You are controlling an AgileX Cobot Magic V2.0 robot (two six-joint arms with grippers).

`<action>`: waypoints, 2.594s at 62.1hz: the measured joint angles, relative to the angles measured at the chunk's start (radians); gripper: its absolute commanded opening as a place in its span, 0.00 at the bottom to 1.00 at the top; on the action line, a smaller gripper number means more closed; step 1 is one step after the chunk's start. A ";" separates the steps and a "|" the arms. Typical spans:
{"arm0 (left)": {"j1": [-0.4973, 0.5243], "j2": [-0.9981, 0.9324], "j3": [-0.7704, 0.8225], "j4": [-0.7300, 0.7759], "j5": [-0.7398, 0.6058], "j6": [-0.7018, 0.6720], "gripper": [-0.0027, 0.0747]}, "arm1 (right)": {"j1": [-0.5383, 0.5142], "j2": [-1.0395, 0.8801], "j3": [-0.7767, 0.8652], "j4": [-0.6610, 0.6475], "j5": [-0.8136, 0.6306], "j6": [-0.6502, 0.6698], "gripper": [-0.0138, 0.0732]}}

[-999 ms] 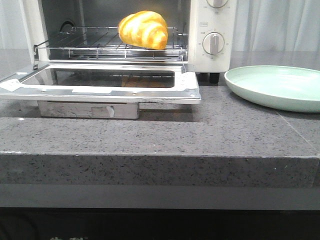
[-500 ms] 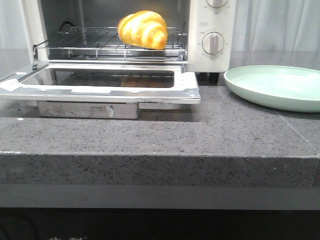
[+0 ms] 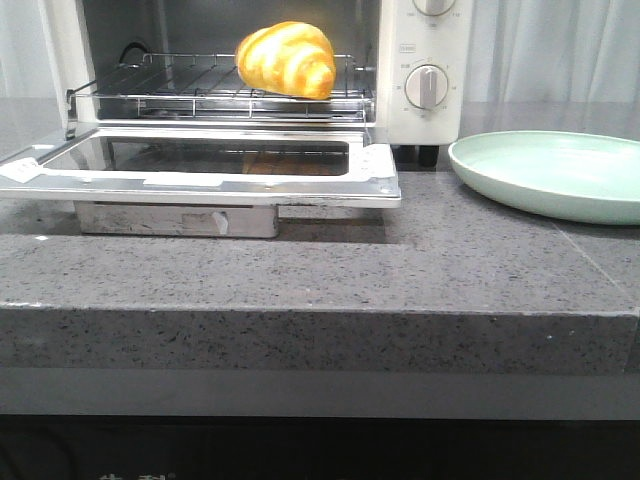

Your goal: Put bread in oven

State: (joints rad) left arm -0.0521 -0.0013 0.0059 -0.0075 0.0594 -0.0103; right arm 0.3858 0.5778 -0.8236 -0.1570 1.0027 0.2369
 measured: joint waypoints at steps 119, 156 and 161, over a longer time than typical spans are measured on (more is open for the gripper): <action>0.000 0.000 0.000 -0.001 -0.007 0.002 0.01 | -0.290 -0.586 0.851 0.242 -0.925 -0.146 0.08; 0.000 0.000 0.000 -0.001 -0.007 0.002 0.01 | -0.341 -0.586 0.851 0.282 -0.949 -0.271 0.08; 0.000 0.000 0.000 -0.001 -0.007 0.002 0.01 | -0.358 -0.586 0.851 0.278 -0.951 -0.237 0.08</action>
State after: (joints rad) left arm -0.0521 -0.0013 0.0059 -0.0089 0.0525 -0.0084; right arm 0.0279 -0.0083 0.0269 0.1211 0.0518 0.0000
